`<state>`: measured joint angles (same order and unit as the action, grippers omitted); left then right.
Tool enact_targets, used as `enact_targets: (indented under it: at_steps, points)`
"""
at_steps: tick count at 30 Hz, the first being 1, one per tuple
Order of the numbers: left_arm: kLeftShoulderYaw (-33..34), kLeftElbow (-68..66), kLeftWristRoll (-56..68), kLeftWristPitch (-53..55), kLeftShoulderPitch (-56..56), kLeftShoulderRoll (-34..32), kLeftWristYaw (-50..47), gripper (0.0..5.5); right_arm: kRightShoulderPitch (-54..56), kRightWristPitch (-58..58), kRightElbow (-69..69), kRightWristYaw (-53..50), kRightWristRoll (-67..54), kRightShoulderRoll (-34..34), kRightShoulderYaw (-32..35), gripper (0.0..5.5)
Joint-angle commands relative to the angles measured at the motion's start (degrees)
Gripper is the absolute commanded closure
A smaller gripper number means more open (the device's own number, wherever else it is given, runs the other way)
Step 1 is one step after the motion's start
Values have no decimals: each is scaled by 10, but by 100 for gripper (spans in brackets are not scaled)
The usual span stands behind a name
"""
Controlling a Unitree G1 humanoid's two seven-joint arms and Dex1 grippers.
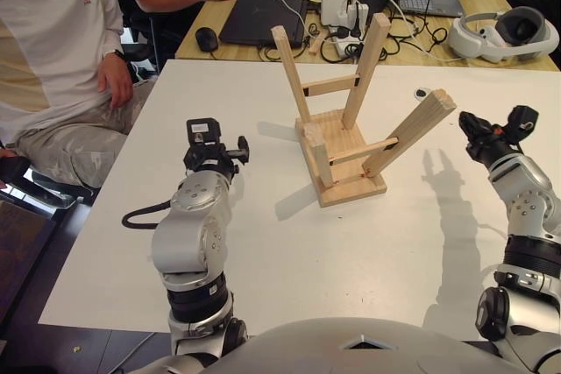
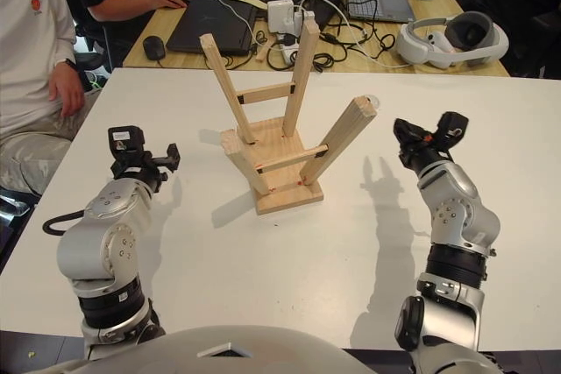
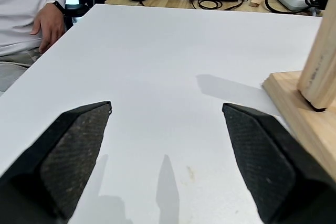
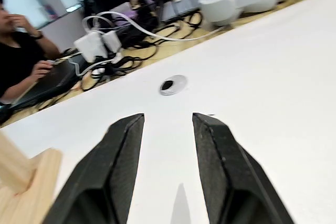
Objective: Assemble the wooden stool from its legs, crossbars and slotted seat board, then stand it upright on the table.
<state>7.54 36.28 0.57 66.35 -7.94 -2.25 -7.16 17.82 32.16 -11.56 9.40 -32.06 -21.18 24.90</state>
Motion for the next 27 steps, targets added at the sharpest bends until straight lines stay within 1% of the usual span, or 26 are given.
enact_targets:
  at_steps: [1,4,5,6,8,9,10,11,12,13,14,16,18,21,23,25,27]
  points:
    - [40,-7,-7,-25,8,1,-9,158,30,-4,-8,-22,-8,10,21,378]
    - [82,9,-3,-19,5,17,-21,158,40,8,6,-37,-26,21,33,378]
    - [99,14,0,-10,0,26,-26,158,42,12,11,-41,-29,24,34,378]
    - [125,27,4,19,-16,48,-36,158,44,24,25,-55,-38,34,35,378]
    - [170,62,14,108,-85,154,-67,158,26,78,118,-101,-75,91,9,378]
    - [165,71,21,145,-125,232,-85,158,10,120,187,-131,-118,143,-21,378]
    - [145,63,35,173,-160,316,-97,158,-10,166,255,-156,-176,193,-61,378]
    - [110,37,54,196,-180,402,-98,158,-31,210,315,-172,-247,231,-112,378]
    - [78,15,71,220,-185,460,-90,158,-47,249,356,-179,-302,248,-152,378]
    - [60,5,83,231,-178,501,-89,158,-53,278,379,-177,-334,248,-179,378]
    - [47,-4,93,241,-170,520,-85,158,-53,295,388,-174,-348,240,-185,378]
    - [41,-6,104,242,-162,524,-91,158,-39,307,379,-176,-349,216,-156,378]
    - [39,0,110,239,-156,508,-101,158,-24,309,362,-179,-332,187,-126,378]
    - [44,18,104,247,-142,479,-104,158,-6,295,345,-173,-287,147,-102,378]
    - [56,32,94,252,-143,439,-103,158,16,275,338,-147,-258,107,-90,378]
    - [77,45,87,256,-152,392,-97,158,45,260,324,-115,-254,60,-68,378]
    - [109,64,79,259,-160,320,-86,158,51,258,306,-95,-281,16,-23,378]
